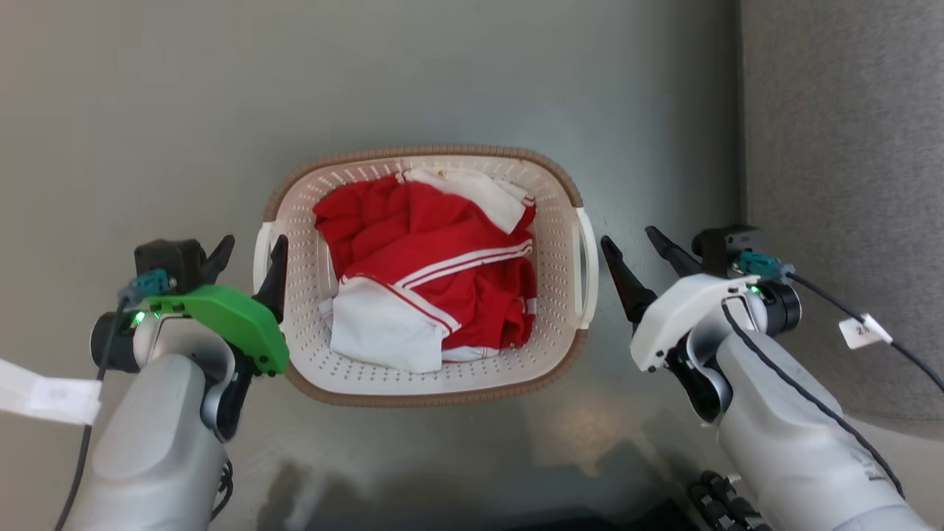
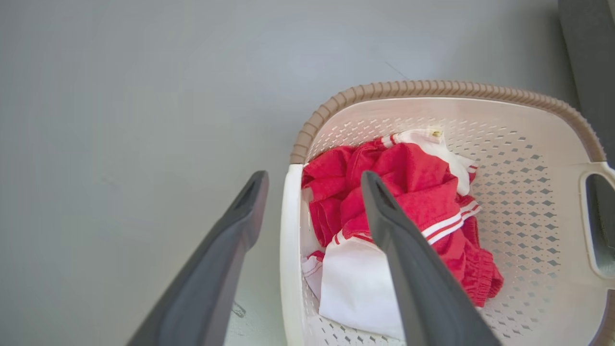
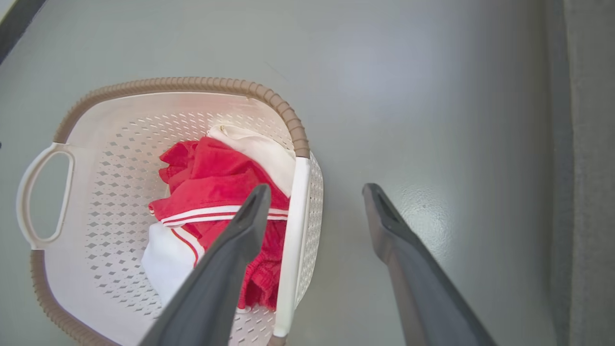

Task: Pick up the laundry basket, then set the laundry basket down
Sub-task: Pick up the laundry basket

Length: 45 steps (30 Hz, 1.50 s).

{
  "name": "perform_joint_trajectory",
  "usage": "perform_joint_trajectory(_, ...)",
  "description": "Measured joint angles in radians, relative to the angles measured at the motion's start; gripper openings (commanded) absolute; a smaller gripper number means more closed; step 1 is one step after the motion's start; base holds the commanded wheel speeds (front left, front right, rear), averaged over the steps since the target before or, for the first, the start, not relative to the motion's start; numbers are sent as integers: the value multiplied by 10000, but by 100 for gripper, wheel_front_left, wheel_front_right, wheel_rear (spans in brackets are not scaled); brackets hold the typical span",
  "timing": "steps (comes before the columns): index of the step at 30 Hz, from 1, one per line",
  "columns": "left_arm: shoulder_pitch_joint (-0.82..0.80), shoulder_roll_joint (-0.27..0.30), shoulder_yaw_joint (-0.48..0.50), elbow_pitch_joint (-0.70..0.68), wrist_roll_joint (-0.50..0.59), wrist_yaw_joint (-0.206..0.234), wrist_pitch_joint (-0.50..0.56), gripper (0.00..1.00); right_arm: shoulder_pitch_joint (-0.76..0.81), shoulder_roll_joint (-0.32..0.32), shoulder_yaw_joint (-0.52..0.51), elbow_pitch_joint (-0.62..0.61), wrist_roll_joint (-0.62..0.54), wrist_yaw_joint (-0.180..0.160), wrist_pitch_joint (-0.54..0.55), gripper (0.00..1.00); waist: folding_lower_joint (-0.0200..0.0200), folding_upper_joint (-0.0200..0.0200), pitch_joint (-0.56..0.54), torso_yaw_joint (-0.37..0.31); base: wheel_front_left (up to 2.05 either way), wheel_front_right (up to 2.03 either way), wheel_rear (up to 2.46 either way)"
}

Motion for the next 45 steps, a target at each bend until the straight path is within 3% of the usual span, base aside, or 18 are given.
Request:
perform_joint_trajectory(27, -1772, -136, -1172, 2171, -1012, 0, 780, 100, -1916, -15, 1889, 1256, 1463, 259, 755, 100, -1, 0, 1957, 311, 0, 0, 0)
perform_joint_trajectory(29, -1854, -142, -1308, 2339, -1252, 0, 871, 96, -2073, -21, 1965, 1367, 1592, 259, 729, 100, 0, 0, 1984, 323, 0, 0, 0)
perform_joint_trajectory(32, -1963, -150, -1482, 2391, -1438, 0, 884, 82, -2173, -23, 2075, 1471, 1699, 259, 644, 100, -1, 0, 2006, 326, 0, 0, 0)
perform_joint_trajectory(33, -1963, -150, -1482, 2391, -1438, 0, 884, 74, -2173, -23, 2075, 1471, 1699, 259, 644, 100, -1, 0, 2006, 326, 0, 0, 0)
perform_joint_trajectory(34, -1987, -151, -1507, 2403, -1492, 0, 926, 59, -2188, -23, 2105, 1507, 1730, 259, 635, 100, -1, 0, 2012, 326, 0, 0, 0)
perform_joint_trajectory(35, -2004, -151, -1546, 2420, -1509, 0, 970, 47, -2195, -23, 2128, 1547, 1779, 259, 633, 90, 0, 0, 2019, 326, 0, 0, 0)
perform_joint_trajectory(36, -2014, -151, -1593, 2437, -1536, 0, 970, 26, -2197, -23, 2153, 1584, 1808, 259, 633, 58, 0, 0, 2025, 325, 0, 0, 0)
perform_joint_trajectory(37, -2031, -153, -1649, 2451, -1578, 0, 970, 0, -2197, -23, 2178, 1620, 1847, 259, 629, 39, 0, 0, 2030, 325, 0, 0, 0)
perform_joint_trajectory(38, -2057, -153, -1708, 2462, -1580, 0, 970, 0, -2205, -23, 2196, 1659, 1881, 259, 616, 22, -1, 0, 2036, 325, 0, 0, 0)
perform_joint_trajectory(39, -2092, -153, -1779, 2472, -1592, -6, 982, 0, -2220, -23, 2215, 1701, 1904, 259, 568, 22, 0, 0, 2041, 325, 0, 0, 0)
perform_joint_trajectory(40, -2121, -169, -1820, 2474, -1653, -31, 1001, 0, -2244, -23, 2234, 1733, 1958, 259, 545, 0, -1, 0, 2044, 324, 0, 0, 0)
perform_joint_trajectory(45, -2147, -148, -2031, 2531, -2050, -31, 1011, 0, -2410, -17, 2322, 1891, 2276, 173, 426, 0, 0, 0, 2026, 320, 0, 0, 0)
